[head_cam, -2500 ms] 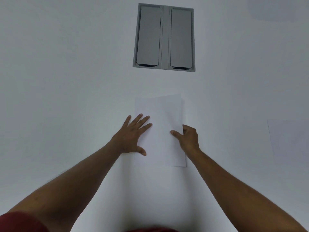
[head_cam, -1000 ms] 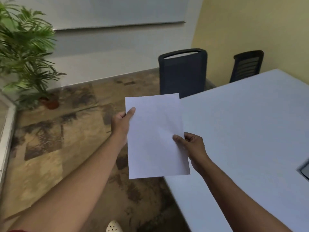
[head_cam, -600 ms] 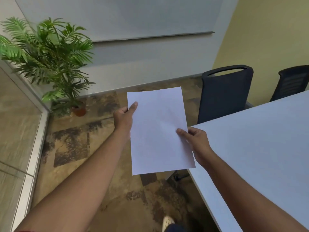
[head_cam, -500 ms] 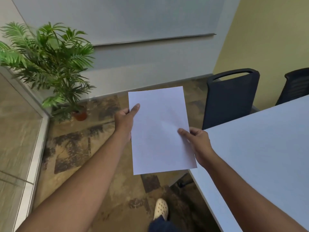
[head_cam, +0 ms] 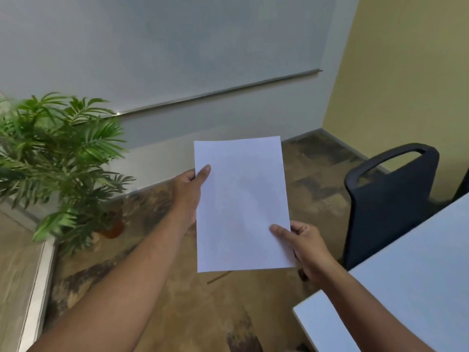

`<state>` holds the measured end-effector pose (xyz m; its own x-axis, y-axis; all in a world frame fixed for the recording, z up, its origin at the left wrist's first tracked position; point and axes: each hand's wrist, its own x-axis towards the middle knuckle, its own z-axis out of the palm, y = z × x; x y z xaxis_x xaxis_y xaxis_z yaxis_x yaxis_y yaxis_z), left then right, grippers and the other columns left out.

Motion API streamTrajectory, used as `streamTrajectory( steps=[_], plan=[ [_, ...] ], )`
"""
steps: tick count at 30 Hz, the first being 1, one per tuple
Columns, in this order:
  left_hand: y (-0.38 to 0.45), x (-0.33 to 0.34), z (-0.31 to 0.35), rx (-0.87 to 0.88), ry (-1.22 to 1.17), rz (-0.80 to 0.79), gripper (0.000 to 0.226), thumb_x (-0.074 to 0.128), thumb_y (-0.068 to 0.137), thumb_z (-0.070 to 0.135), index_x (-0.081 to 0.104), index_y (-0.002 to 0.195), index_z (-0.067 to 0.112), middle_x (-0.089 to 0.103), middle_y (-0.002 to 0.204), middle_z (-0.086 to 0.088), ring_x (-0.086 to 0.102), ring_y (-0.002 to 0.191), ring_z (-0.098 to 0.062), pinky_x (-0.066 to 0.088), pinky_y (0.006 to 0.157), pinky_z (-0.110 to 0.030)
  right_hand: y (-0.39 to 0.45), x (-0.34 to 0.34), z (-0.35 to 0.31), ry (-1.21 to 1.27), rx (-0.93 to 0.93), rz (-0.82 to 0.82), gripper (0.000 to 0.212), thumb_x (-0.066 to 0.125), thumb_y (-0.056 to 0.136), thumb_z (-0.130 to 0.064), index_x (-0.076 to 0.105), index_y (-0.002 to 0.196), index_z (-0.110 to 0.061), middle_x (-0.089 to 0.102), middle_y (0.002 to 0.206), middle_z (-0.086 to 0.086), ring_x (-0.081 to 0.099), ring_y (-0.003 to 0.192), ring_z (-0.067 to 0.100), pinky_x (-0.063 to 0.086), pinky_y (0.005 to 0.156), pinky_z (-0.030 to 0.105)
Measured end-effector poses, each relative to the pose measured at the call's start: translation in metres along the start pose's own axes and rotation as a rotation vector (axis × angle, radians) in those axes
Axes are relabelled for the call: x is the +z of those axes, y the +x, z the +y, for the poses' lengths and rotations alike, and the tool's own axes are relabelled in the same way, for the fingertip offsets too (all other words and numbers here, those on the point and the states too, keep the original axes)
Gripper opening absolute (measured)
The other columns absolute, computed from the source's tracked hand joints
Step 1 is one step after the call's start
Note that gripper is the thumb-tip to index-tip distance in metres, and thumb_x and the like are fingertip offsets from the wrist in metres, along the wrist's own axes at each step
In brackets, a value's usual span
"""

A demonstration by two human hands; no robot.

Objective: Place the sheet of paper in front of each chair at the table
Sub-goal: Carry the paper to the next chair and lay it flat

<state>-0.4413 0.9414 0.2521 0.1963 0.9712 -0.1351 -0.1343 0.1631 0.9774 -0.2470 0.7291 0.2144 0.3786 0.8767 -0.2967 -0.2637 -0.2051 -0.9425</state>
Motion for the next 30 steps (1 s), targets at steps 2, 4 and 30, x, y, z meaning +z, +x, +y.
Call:
streamTrajectory(
  steps=[2,4,30],
  plan=[
    [0.035,0.011,0.005,-0.002,-0.005,-0.023,0.029,0.081,0.098,0.029,0.080,0.099,0.001,0.083,0.108,-0.017,0.078,0.108,-0.043,0.061,0.099,-0.062,0.029,0.002,-0.014,0.019,0.005,0.031,0.023,0.079,0.094,-0.021,0.081,0.110,-0.004,0.082,0.108,0.017,0.079,0.100,0.040,0.064,0.093,0.052],
    [0.074,0.023,0.007,-0.017,-0.019,-0.054,0.024,0.080,0.099,0.026,0.081,0.099,0.002,0.084,0.106,-0.014,0.080,0.103,-0.038,0.064,0.096,-0.054,0.061,0.004,-0.027,0.026,0.012,0.078,0.024,0.079,0.094,-0.021,0.081,0.110,-0.004,0.082,0.109,0.017,0.078,0.101,0.043,0.062,0.095,0.057],
    [0.442,0.452,0.001,-0.145,0.055,-1.052,0.028,0.080,0.097,0.022,0.081,0.109,-0.003,0.082,0.112,-0.021,0.077,0.111,-0.044,0.061,0.102,-0.058,0.314,-0.100,-0.176,0.151,-0.095,0.990,0.022,0.080,0.091,-0.024,0.083,0.109,-0.010,0.084,0.105,0.008,0.081,0.096,0.032,0.063,0.093,0.052]
  ],
)
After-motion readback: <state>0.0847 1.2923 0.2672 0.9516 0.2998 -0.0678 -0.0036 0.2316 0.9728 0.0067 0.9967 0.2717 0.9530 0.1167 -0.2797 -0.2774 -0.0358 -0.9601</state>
